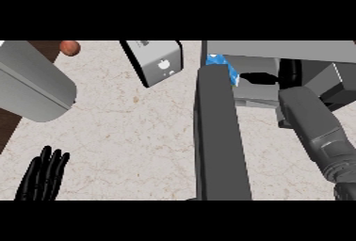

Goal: Pick up the milk, place it into the microwave and close the microwave

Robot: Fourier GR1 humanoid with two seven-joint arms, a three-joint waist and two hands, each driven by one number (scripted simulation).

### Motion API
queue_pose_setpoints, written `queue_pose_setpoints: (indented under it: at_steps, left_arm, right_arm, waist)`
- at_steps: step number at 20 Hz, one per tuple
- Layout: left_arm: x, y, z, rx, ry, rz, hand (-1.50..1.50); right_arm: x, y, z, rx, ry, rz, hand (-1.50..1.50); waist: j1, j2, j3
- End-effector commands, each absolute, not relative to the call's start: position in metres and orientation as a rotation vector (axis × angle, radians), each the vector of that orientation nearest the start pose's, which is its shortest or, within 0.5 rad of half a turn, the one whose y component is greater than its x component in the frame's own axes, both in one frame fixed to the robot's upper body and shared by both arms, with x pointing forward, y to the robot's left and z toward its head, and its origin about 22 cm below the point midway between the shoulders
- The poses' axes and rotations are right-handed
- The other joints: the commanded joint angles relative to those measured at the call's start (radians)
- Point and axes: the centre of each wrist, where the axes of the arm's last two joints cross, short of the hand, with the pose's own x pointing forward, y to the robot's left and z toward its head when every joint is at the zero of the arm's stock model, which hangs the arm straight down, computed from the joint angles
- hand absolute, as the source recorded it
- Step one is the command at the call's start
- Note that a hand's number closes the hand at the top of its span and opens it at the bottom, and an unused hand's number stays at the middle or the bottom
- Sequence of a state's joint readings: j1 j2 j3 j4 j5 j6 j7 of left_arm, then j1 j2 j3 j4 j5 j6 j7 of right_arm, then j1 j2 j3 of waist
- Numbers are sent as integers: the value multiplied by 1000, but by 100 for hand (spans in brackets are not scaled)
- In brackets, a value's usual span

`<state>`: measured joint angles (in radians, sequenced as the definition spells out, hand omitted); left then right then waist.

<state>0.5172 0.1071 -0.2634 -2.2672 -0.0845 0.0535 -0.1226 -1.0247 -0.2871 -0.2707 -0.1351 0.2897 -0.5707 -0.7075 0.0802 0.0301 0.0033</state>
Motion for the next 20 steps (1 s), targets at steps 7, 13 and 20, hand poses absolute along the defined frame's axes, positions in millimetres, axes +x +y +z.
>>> queue_pose_setpoints:
  at_steps: [7, 13, 20]
  left_arm:
    - [110, 219, 72, 52, -1886, -60, -150]
    - [108, 206, 85, 46, -1890, -67, -150]
    - [112, 208, 89, 48, -1889, -71, -150]
  right_arm:
    - [424, -293, 25, -586, -1892, 222, -150]
    - [404, -288, -11, -465, -1868, 198, -150]
    - [391, -273, -35, -276, -1837, 196, -150]
  waist:
    - [-24, -10, -1]
    - [-40, -15, -1]
    - [-64, -24, -2]
